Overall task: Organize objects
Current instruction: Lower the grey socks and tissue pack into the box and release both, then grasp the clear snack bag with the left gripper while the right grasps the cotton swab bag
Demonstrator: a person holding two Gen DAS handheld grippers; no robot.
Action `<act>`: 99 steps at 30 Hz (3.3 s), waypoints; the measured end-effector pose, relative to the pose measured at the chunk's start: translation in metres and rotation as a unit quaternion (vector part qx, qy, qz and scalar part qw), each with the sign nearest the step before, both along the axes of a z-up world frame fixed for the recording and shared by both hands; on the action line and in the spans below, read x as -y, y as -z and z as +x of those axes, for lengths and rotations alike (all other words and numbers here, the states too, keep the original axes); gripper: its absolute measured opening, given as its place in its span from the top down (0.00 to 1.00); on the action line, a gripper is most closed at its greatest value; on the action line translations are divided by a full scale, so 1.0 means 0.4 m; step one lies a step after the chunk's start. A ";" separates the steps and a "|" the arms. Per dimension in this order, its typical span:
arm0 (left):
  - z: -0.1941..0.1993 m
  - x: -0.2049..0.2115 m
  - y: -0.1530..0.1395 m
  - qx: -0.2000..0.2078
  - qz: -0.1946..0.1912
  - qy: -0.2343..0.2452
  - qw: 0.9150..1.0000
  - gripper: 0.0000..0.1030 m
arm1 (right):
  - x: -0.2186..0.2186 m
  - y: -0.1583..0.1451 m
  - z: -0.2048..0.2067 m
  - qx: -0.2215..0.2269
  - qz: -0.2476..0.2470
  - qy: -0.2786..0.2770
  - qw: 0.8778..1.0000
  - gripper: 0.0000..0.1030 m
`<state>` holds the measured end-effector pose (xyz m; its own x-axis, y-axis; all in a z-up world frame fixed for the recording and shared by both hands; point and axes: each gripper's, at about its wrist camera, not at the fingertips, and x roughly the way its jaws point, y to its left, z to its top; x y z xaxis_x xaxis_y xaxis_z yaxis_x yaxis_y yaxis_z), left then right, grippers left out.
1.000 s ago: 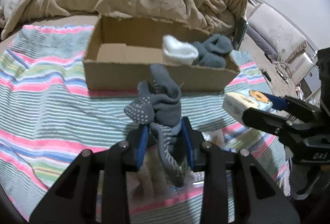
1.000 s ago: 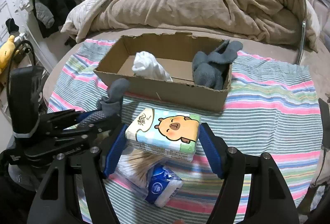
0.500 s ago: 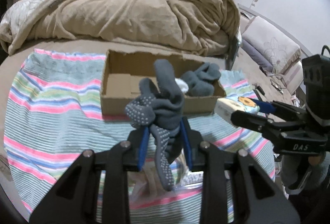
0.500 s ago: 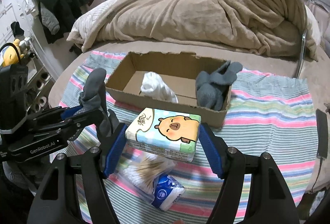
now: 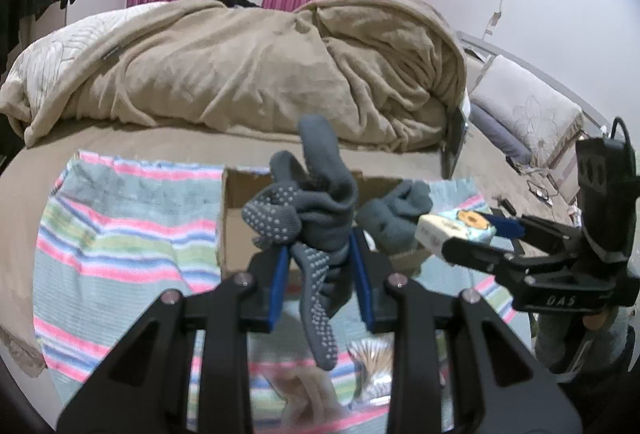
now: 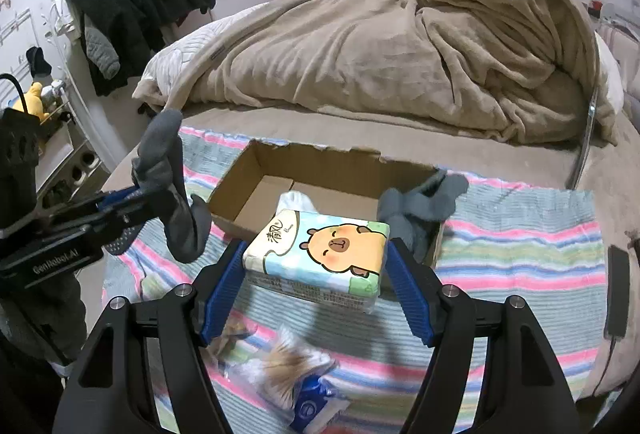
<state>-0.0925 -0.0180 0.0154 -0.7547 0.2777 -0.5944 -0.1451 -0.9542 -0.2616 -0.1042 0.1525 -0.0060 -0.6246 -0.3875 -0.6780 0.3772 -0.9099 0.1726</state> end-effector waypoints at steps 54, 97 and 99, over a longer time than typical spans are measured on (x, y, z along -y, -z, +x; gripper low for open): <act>-0.174 0.038 0.135 0.088 -0.035 -0.040 0.995 0.46 | 0.041 0.098 -0.207 0.019 -0.010 0.022 1.000 0.19; 0.129 -0.025 0.141 0.097 -0.040 -0.022 0.994 0.45 | 0.013 0.110 0.108 0.033 -0.011 0.028 0.999 0.19; 0.133 -0.032 0.153 0.102 -0.040 -0.021 0.994 0.45 | 0.010 0.121 0.113 0.037 -0.012 0.029 0.999 0.19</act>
